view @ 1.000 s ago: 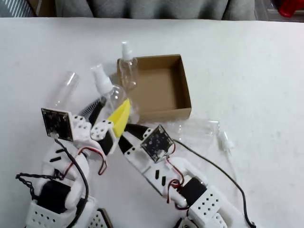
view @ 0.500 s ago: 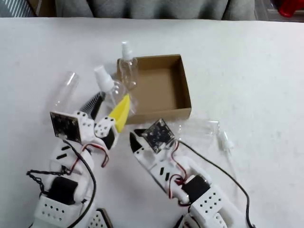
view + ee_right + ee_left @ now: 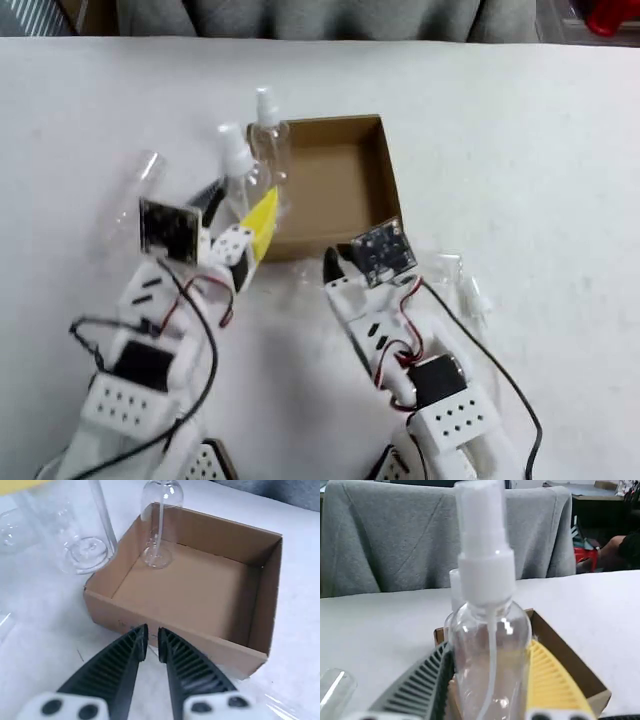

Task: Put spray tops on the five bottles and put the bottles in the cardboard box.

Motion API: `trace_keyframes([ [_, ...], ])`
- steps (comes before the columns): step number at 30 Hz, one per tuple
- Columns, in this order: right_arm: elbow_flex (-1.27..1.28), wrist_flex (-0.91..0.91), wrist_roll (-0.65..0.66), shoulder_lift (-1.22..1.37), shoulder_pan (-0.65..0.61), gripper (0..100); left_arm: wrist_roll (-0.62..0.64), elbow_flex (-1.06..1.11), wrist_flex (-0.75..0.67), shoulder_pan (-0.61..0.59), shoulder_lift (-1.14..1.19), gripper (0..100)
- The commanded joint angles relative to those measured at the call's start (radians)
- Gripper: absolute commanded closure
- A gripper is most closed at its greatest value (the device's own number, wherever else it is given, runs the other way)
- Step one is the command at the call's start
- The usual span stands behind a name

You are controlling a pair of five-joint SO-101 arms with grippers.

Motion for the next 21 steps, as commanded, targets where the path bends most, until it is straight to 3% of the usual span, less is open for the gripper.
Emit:
trace_keyframes([
  [1,-0.057,-0.096,-0.008,-0.016,0.122,98.4,-0.011,-0.120,-0.095,-0.007,0.150,98],
  [9,-0.057,-0.151,-0.008,-0.007,0.314,98.4,-0.009,-0.124,-0.287,0.001,0.312,98],
  [21,-0.055,-0.147,-0.008,-0.007,0.326,98.4,-0.012,-0.126,-0.592,-0.007,0.628,98],
])
